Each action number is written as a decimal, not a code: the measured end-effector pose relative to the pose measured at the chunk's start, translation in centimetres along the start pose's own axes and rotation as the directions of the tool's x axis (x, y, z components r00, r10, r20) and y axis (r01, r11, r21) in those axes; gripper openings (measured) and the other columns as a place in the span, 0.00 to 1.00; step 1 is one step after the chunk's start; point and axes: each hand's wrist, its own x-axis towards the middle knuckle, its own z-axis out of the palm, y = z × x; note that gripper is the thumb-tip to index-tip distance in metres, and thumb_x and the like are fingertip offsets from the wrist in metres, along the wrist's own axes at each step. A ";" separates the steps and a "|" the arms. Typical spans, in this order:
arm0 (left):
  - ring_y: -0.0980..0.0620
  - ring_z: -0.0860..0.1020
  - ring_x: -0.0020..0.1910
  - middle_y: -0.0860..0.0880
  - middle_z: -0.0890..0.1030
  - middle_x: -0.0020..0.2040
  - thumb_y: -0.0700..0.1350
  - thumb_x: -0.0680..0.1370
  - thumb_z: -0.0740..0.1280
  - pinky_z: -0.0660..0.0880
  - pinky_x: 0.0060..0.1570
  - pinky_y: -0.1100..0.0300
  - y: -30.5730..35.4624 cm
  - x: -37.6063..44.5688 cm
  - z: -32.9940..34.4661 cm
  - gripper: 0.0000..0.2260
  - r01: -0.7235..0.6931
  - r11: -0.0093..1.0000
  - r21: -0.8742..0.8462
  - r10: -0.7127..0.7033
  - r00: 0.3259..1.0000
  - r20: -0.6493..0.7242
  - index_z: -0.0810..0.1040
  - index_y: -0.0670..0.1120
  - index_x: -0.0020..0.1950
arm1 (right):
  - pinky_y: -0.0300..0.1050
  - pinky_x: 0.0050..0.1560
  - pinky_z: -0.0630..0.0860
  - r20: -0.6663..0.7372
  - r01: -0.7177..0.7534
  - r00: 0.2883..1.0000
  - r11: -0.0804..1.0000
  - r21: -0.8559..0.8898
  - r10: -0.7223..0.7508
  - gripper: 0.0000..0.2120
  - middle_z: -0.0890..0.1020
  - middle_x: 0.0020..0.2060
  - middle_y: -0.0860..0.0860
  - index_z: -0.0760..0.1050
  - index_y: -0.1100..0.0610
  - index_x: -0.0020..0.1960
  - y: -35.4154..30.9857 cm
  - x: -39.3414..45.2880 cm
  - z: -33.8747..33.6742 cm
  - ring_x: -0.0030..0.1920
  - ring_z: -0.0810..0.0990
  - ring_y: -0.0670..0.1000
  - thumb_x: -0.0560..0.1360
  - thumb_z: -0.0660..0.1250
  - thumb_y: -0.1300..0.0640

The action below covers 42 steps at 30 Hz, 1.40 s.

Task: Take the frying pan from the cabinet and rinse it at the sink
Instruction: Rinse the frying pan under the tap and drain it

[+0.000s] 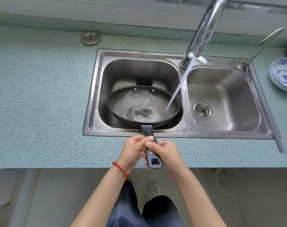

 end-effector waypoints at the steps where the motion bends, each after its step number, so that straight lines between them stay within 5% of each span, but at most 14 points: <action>1: 0.48 0.71 0.30 0.42 0.72 0.34 0.49 0.61 0.73 0.69 0.27 0.61 0.0 0.0 -0.1 0.16 0.002 1.000 -0.001 -0.002 1.000 0.008 0.73 0.38 0.34 | 0.41 0.31 0.74 0.006 0.005 1.000 1.000 -0.014 -0.005 0.11 0.78 0.30 0.59 0.77 0.62 0.33 0.0 0.2 -0.1 0.29 0.77 0.52 0.68 0.68 0.54; 4: 0.48 0.71 0.33 0.41 0.71 0.37 0.53 0.59 0.72 0.71 0.31 0.62 0.0 0.1 -0.3 0.20 -0.003 0.999 0.045 0.003 1.000 0.002 0.73 0.38 0.38 | 0.42 0.32 0.73 0.028 0.026 0.999 1.000 -0.018 -0.025 0.12 0.80 0.28 0.54 0.78 0.56 0.30 0.3 0.3 -0.4 0.28 0.78 0.51 0.71 0.67 0.56; 9: 0.53 0.76 0.31 0.48 0.76 0.29 0.45 0.68 0.71 0.75 0.30 0.65 0.1 0.2 -0.3 0.12 0.007 0.995 0.101 -0.007 1.000 0.001 0.72 0.39 0.37 | 0.38 0.31 0.69 0.018 0.079 0.997 0.992 -0.097 -0.078 0.11 0.77 0.27 0.49 0.77 0.53 0.30 0.7 0.4 -0.9 0.29 0.73 0.46 0.68 0.68 0.49; 13: 0.58 0.76 0.29 0.48 0.73 0.31 0.44 0.72 0.68 0.75 0.31 0.66 0.2 0.0 -0.4 0.09 0.002 0.988 0.154 -0.002 1.000 0.001 0.74 0.39 0.40 | 0.35 0.29 0.66 -0.057 0.183 0.977 0.941 -0.283 -0.207 0.17 0.72 0.25 0.47 0.75 0.59 0.34 1.2 0.6 -1.8 0.27 0.69 0.45 0.68 0.66 0.45; 17: 0.60 0.79 0.32 0.51 0.78 0.34 0.44 0.74 0.66 0.76 0.33 0.65 0.5 -0.4 -0.2 0.08 0.018 0.982 0.190 -0.014 1.000 -0.024 0.78 0.40 0.43 | 0.41 0.36 0.76 -0.126 0.202 0.960 0.933 -0.298 -0.248 0.01 0.81 0.29 0.49 0.78 0.49 0.44 1.7 1.4 -3.6 0.29 0.78 0.45 0.73 0.68 0.54; 20: 0.59 0.78 0.35 0.54 0.80 0.33 0.45 0.74 0.66 0.76 0.35 0.65 0.5 -0.7 0.0 0.05 0.032 0.979 0.200 -0.017 0.997 -0.076 0.79 0.46 0.39 | 0.40 0.35 0.76 -0.190 0.214 0.939 0.921 -0.325 -0.286 0.08 0.80 0.30 0.51 0.77 0.45 0.44 1.5 3.0 -6.2 0.28 0.78 0.45 0.74 0.67 0.59; 26: 0.59 0.80 0.36 0.56 0.83 0.33 0.47 0.66 0.71 0.76 0.39 0.65 1.0 -1.9 0.5 0.08 0.032 0.974 0.224 0.010 0.982 -0.188 0.80 0.46 0.42 | 0.33 0.26 0.74 -0.298 0.231 0.904 0.937 -0.263 -0.306 0.06 0.78 0.31 0.54 0.76 0.61 0.51 -1.1 8.4 -13.0 0.24 0.76 0.41 0.76 0.62 0.64; 30: 0.64 0.79 0.32 0.57 0.83 0.31 0.38 0.71 0.70 0.73 0.32 0.71 1.0 -3.1 1.1 0.03 0.012 0.970 0.242 0.051 0.966 -0.254 0.79 0.44 0.43 | 0.32 0.24 0.73 -0.344 0.259 0.883 0.944 -0.207 -0.318 0.06 0.77 0.31 0.55 0.75 0.62 0.48 -3.7 11.4 -16.8 0.22 0.77 0.42 0.77 0.60 0.63; 34: 0.57 0.81 0.38 0.48 0.83 0.40 0.39 0.69 0.72 0.75 0.36 0.70 1.1 -3.5 1.5 0.09 0.022 0.977 0.213 0.057 0.932 -0.357 0.80 0.40 0.48 | 0.34 0.21 0.72 -0.401 0.255 0.878 0.964 -0.071 -0.262 0.10 0.76 0.31 0.57 0.74 0.57 0.38 -6.5 14.4 -19.1 0.20 0.77 0.43 0.77 0.60 0.59; 38: 0.48 0.81 0.46 0.42 0.83 0.47 0.54 0.53 0.75 0.75 0.45 0.61 0.9 -3.3 1.4 0.30 0.045 0.976 0.213 0.046 0.913 -0.405 0.80 0.41 0.50 | 0.37 0.22 0.75 -0.464 0.261 0.854 0.965 -0.010 -0.236 0.10 0.78 0.33 0.55 0.72 0.61 0.47 -9.1 17.5 -20.2 0.21 0.77 0.44 0.77 0.60 0.53; 42: 0.49 0.81 0.42 0.43 0.84 0.44 0.54 0.52 0.74 0.76 0.41 0.62 1.1 -3.2 1.5 0.28 0.064 0.975 0.213 0.031 0.909 -0.416 0.81 0.42 0.47 | 0.38 0.25 0.76 -0.469 0.298 0.841 0.954 -0.019 -0.272 0.09 0.78 0.33 0.54 0.72 0.61 0.47 -11.5 20.7 -19.9 0.22 0.77 0.45 0.77 0.60 0.55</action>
